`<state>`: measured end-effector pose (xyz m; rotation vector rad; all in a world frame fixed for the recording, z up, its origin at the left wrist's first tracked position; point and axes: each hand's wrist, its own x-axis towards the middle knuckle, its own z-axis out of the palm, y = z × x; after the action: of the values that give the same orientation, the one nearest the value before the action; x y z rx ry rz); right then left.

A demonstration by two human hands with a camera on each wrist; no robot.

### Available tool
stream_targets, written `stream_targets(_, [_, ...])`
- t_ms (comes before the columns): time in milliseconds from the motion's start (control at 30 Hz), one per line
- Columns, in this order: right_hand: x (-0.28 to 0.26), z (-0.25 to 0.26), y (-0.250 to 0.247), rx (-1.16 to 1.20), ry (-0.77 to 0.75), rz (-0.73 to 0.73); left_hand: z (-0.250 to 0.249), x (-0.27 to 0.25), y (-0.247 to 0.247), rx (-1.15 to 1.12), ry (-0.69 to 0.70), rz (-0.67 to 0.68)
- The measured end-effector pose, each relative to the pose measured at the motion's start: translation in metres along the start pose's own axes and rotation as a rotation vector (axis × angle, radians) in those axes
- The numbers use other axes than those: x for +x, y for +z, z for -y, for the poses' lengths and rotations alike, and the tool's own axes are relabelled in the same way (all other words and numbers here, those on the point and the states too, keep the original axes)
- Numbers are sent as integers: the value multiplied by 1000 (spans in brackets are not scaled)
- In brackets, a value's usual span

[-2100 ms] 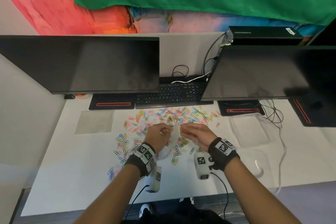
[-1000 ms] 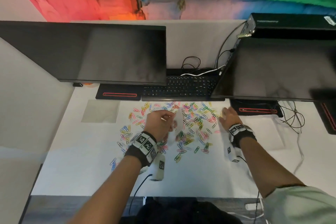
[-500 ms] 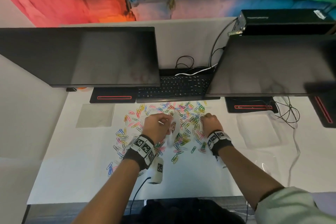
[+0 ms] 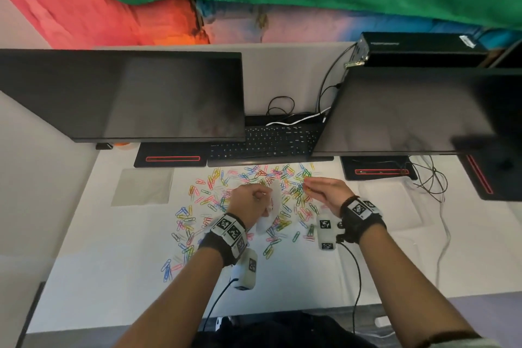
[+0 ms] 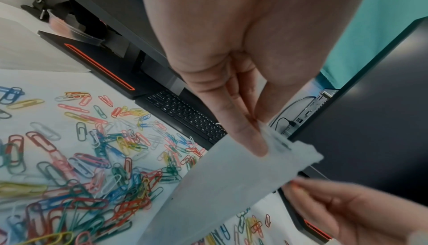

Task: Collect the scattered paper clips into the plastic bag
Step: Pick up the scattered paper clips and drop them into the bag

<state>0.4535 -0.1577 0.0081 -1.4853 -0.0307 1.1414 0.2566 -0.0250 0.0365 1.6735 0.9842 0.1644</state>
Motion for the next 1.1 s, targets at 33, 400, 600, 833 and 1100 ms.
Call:
stream_targets(33, [-11, 6, 9, 81, 0, 66, 0, 1, 1, 3, 1, 7])
stream_targets(400, [-38, -13, 83, -808, -269, -115, -7, -2, 3, 61, 72, 51])
stream_targets(600, [-39, -19, 95, -1226, -368, -43, -2, -4, 2, 86, 92, 57])
stream_targets(833, [-30, 9, 50, -767, -508, 28, -4, -4, -14, 50, 72, -36])
stream_targets(1100, [80, -12, -26, -1130, -109, -236, 1, 1, -36, 48, 72, -162])
